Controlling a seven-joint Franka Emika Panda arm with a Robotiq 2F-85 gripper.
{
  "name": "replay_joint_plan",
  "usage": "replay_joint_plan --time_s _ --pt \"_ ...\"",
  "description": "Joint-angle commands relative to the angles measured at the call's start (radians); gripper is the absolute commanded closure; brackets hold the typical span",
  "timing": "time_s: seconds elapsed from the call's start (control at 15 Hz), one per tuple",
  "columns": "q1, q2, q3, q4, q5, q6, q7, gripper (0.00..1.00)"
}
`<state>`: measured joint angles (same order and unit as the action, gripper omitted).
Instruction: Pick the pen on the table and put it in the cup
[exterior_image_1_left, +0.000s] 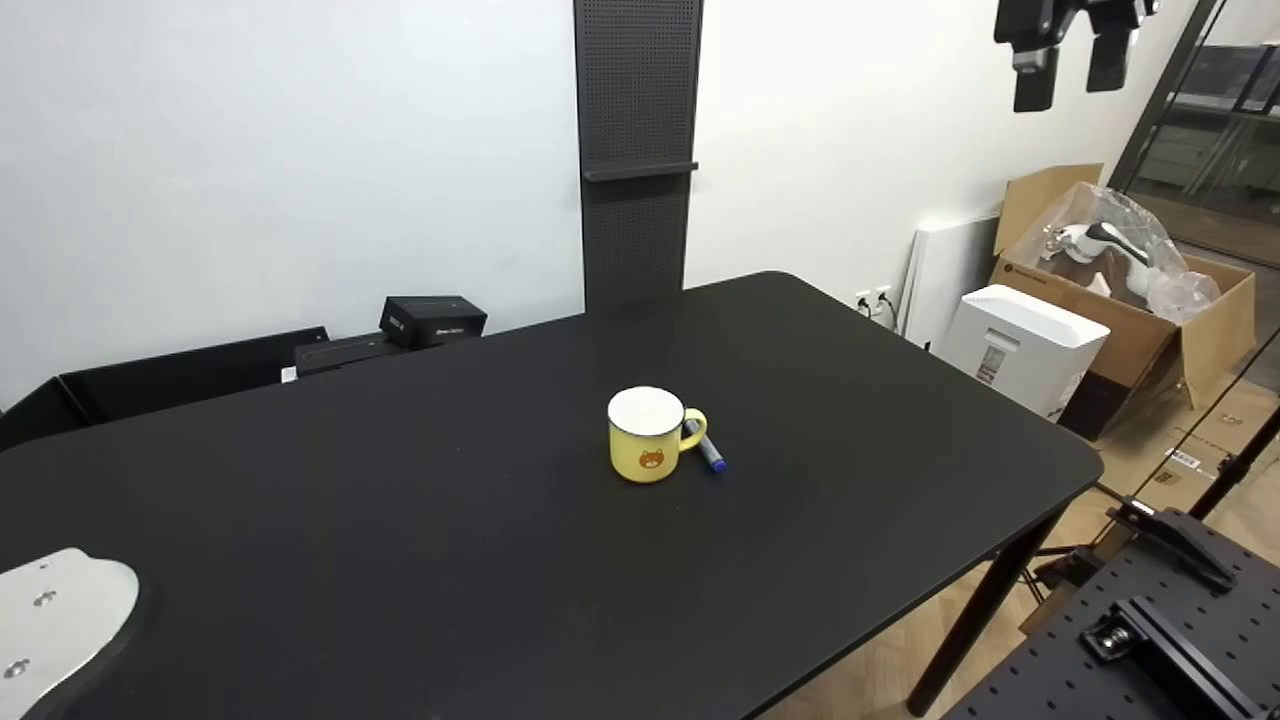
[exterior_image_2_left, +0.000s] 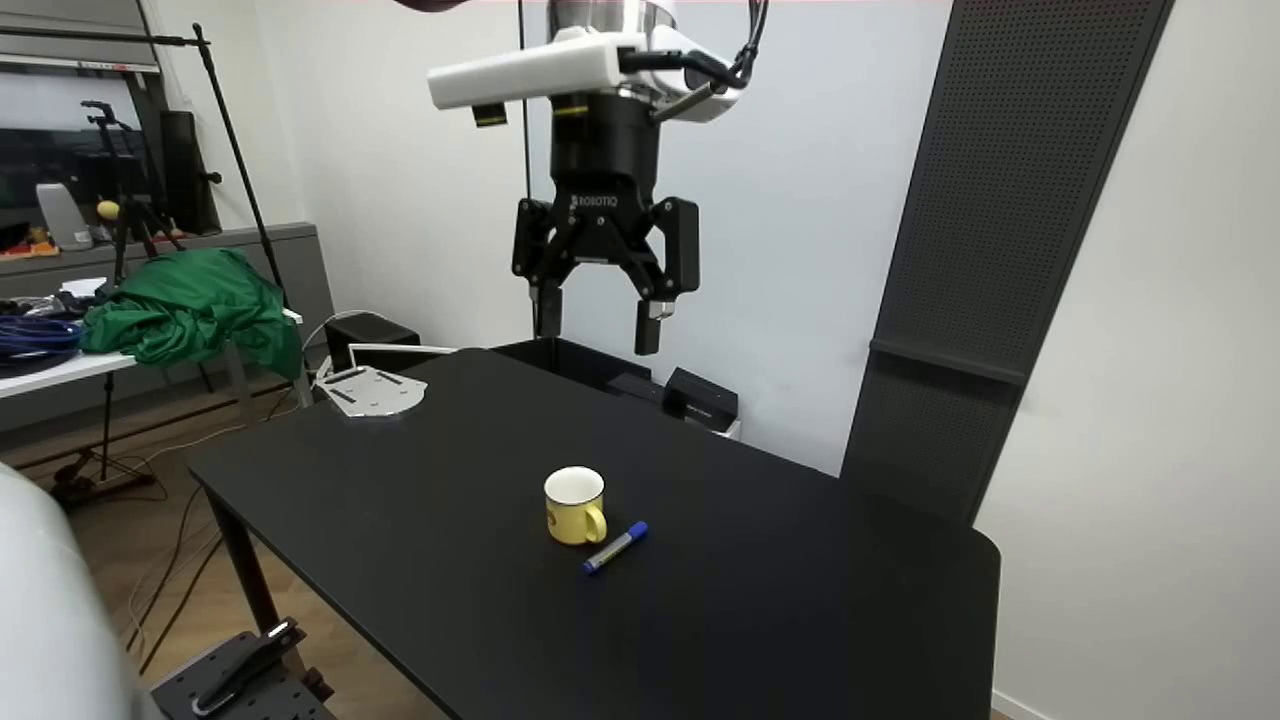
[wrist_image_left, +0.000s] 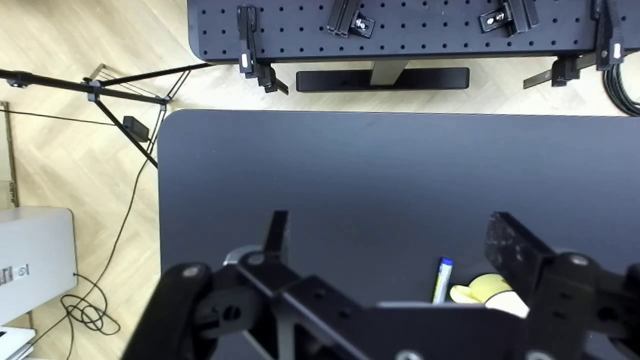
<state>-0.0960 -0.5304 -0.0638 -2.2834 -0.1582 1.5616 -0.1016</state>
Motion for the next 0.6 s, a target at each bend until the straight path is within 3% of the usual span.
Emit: replay_joint_plan --time_s 0.0,0.53 --pt "0.011 0.022 -0.001 0.006 -0.004 0.038 0.039 0.0" --pt "0.021 0.202 0.043 -0.051 0.026 0.478 0.192 0.0"
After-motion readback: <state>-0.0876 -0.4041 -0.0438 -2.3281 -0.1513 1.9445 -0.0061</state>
